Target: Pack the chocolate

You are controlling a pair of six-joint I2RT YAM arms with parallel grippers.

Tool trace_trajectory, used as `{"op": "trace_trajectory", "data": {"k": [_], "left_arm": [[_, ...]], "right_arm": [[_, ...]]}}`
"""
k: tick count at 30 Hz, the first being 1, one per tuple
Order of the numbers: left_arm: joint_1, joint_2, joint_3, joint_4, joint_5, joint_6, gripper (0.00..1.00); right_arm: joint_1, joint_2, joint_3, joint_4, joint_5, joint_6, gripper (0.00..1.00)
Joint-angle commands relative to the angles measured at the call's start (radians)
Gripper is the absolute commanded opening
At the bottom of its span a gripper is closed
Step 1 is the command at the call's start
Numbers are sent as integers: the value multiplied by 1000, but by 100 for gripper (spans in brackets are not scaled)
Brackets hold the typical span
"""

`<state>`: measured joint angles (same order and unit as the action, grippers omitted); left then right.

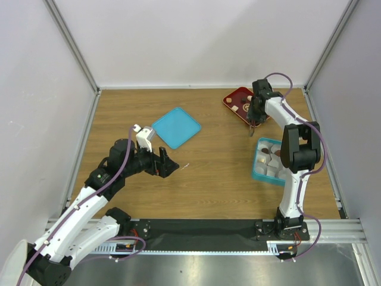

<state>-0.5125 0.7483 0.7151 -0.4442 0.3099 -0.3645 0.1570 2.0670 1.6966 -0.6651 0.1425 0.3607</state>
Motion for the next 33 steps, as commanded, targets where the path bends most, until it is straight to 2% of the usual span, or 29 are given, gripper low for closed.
{"op": "trace_trajectory", "data": {"k": [1,12,16,20,23,30,33], "left_arm": [[9,3,3,13,-6,16,100],[9,-4,1,13,-3,16,100],[9,-3,3,18,3,16,100],[9,-3,4,19,14,16,100],[9,-10,4,19,20,16,100],[9,-43,-2,30,43,12,100],[11,-49,-2,36,58,12,100]], "right_arm": [[-4,-90,51,2,-14,-38,36],[-5,-165,75,-63,-41,-54,34],[-8,-208,72,-135,-24,-39,34],[-16,-309,35,-209,6,-25,34],[-19,-399,-72,-232,14,-3,34],[-17,-720,-334,-332,39,26,35],[-17,-827,-474,-349,3,50,35]]}}
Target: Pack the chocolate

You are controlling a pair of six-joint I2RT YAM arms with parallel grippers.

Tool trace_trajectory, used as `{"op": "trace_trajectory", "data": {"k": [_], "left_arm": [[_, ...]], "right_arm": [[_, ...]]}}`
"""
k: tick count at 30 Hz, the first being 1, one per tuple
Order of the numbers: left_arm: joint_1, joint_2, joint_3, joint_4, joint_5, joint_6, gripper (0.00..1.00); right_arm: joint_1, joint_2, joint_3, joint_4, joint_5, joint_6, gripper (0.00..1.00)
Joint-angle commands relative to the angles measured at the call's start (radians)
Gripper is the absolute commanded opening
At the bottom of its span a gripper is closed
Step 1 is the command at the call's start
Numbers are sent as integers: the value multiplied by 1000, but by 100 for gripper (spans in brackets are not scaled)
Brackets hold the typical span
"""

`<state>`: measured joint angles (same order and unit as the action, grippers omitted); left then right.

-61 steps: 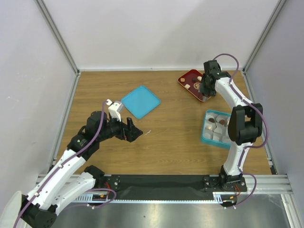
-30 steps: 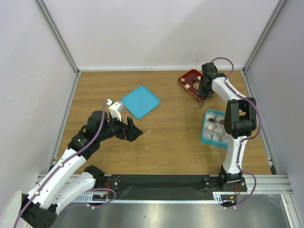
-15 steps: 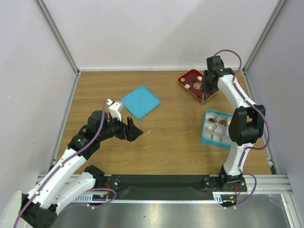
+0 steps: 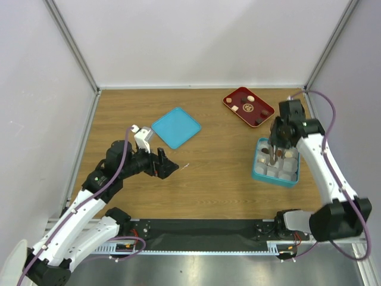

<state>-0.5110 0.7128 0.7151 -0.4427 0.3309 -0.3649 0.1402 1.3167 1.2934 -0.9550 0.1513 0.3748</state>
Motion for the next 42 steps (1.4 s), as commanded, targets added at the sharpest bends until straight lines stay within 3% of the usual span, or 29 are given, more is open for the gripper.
{"op": "trace_trajectory", "data": {"k": [1,12,42], "left_arm": [[9,-16,-3,36,40,11,100],[11,-16,-8,52,77,7,100],[12,-35,-11,47,76,6,100]], "right_arm": [[-1,-94,-109,-74,8,42,35],[-54,-267,-284,-110,5,95,36],[19,-280,-339,-140,40,202,41]]}}
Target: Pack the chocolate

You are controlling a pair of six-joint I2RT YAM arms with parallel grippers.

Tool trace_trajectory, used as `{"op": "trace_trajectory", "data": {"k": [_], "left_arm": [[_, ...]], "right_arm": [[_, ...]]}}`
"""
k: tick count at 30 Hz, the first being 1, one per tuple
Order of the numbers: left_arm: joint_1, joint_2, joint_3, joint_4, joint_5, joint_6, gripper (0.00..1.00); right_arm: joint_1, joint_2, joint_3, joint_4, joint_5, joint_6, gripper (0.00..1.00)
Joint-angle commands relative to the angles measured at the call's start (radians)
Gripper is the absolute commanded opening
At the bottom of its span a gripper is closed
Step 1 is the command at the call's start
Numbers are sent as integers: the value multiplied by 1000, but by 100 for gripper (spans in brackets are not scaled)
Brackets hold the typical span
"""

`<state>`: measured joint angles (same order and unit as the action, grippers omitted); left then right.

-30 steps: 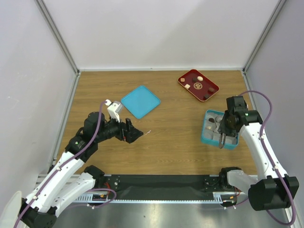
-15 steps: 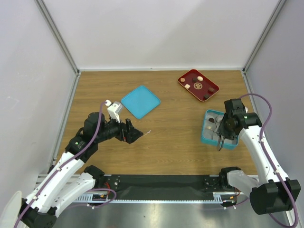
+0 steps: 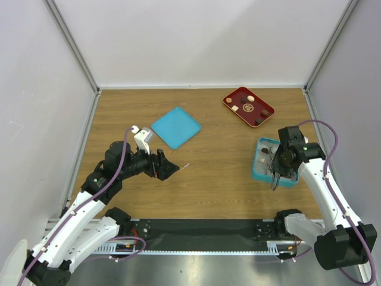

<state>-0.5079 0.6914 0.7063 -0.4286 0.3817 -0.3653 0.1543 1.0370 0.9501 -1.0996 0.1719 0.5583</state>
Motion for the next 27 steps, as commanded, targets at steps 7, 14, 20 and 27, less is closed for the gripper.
{"op": "trace_trajectory", "data": {"k": [7,14,20,27], "left_arm": [[9,-18,-4,33,20,5,100],[9,-10,-4,31,20,6,100],[8,-4,-2,31,14,6,100],[9,2,1,25,-1,9,100]], "right_arm": [[5,12,18,12,28,11,43],[4,18,39,4,61,3,43],[5,69,182,0,86,-31,43],[7,236,326,191,-18,-103,44]]}}
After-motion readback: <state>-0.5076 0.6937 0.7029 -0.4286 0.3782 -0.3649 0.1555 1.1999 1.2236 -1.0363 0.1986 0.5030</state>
